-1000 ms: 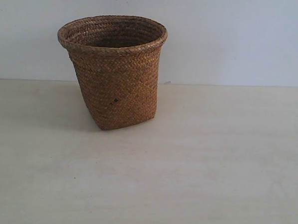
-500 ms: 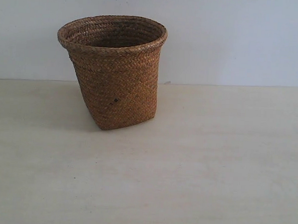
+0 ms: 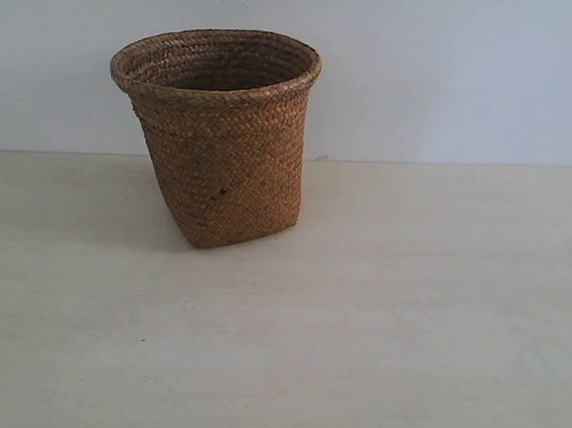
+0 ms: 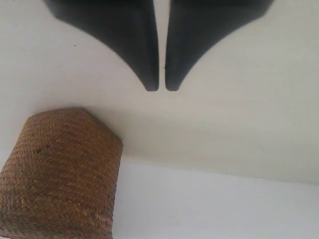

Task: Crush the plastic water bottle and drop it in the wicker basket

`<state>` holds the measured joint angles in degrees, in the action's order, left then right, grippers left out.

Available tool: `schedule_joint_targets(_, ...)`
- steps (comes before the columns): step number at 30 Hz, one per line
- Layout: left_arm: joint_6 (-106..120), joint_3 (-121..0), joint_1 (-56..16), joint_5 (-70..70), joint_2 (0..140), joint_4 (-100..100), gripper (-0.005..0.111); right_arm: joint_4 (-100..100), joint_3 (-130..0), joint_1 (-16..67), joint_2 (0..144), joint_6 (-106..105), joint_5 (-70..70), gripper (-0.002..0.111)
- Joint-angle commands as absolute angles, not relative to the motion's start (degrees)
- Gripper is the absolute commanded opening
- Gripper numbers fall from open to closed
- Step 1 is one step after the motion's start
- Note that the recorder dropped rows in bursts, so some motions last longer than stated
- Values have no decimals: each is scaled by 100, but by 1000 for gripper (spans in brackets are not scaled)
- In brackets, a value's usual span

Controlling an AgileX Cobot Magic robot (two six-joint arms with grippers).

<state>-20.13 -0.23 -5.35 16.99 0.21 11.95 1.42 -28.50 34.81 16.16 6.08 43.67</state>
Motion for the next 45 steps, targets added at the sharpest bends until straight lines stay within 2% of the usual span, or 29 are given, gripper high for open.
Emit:
schedule_joint_targets(1,-1160,0,-527,1373,0,1256,4,105,-2834,3484,1592,589,4348,0)
schedule_joint_targets(5,-771,0,-527,1224,0,1269,4,105,-2834,3484,1592,589,4348,0)
schedule_joint_targets(13,-699,0,-527,1599,0,-247,4,105,-2834,3484,1592,589,4348,0)
schedule_joint_targets(21,1003,0,-527,1673,0,-459,4,105,-2834,3484,1592,589,4348,0)
schedule_joint_targets(27,-196,0,-527,1673,0,-581,4,146,-2834,3484,1592,589,4348,0)
schedule_joint_targets(45,0,0,-527,1673,0,-665,4,185,-2834,3484,1592,589,4348,0)
